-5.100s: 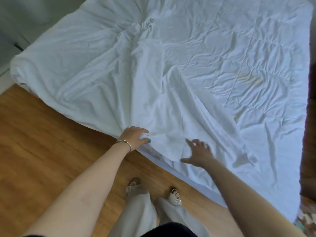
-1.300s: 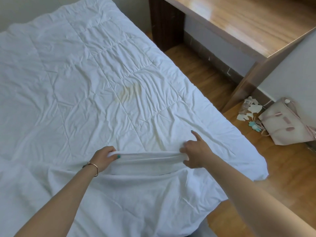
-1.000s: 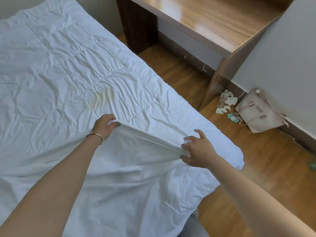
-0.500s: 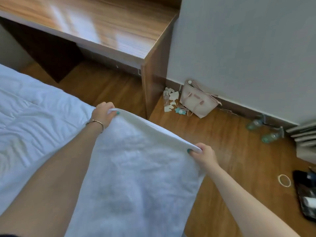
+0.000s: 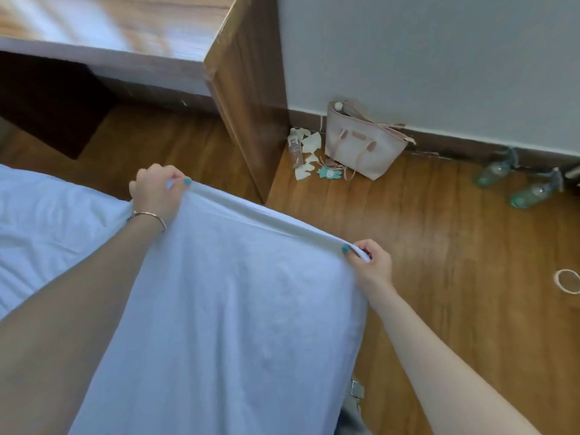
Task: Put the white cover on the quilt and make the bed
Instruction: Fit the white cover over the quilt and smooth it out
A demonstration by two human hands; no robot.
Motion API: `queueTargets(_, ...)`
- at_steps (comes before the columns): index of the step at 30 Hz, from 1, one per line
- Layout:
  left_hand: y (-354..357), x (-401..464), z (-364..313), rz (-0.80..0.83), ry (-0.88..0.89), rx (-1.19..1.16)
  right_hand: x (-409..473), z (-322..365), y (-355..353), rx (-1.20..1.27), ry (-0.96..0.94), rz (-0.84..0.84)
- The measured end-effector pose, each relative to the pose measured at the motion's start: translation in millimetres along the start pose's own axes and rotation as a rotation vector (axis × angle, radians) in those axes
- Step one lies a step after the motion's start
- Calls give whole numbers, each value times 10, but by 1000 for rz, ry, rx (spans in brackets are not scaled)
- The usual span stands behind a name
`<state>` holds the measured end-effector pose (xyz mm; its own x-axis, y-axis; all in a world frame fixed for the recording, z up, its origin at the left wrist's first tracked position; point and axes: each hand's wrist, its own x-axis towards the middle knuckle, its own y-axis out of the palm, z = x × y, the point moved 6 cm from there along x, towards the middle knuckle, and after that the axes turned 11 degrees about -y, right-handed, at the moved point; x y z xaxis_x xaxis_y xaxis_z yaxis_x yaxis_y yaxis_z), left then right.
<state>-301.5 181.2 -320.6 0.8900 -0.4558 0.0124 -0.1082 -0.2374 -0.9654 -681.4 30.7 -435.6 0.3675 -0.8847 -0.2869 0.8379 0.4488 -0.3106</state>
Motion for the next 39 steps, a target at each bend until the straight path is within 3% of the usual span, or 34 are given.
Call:
queueTargets(2,217,106,-269,30,108,152,60,-177,-26,33,117,-46)
queueTargets(5,698,57,-293,142,130,277,21,-463,-32,208,348,48)
queueTargets(7,866,73,-232,168,134,284,166,-442,-132,248,280,57)
queueTargets(10,865,225,-176,138,137,234,557,-281,-266,-103,11,-15)
queueTargets(12,891,259,-117,75,151,251,698,-270,-129,-288,-52,-24)
queueTargets(15,1255,173,11,109,243,452,649,-681,198,-671,27,73)
queueTargets(18,1521,146,86,213,252,632,589,-896,318,-810,64,93)
queueTargets(20,1486,117,-4,141,298,721,603,-880,274,-867,71,69)
queueTargets(22,1331,-12,-212,-10,409,696,531,-721,146,-798,50,-74)
queueTargets(23,1186,-135,-331,-88,429,574,428,-546,86,-641,1,-193)
queueTargets(25,857,-573,-450,-236,368,218,96,-67,106,-241,-340,-271)
queueTargets(26,778,-860,-415,-239,275,102,-151,160,236,-176,-574,-142)
queueTargets(27,792,-1168,-328,-144,147,56,-436,288,431,-223,-779,59)
queueTargets(29,1002,-1689,-146,131,-55,163,-831,123,791,-553,-966,422)
queueTargets(31,1222,-1845,-70,294,-96,296,-856,-147,892,-770,-819,511)
queueTargets(35,1317,-1657,-133,475,-161,415,-787,-93,919,-891,-367,515)
queueTargets(37,1286,-1684,-107,579,-152,408,-837,-67,910,-945,-283,639)
queueTargets(39,1239,-1662,-69,687,-166,394,-722,-5,836,-1012,-281,867)
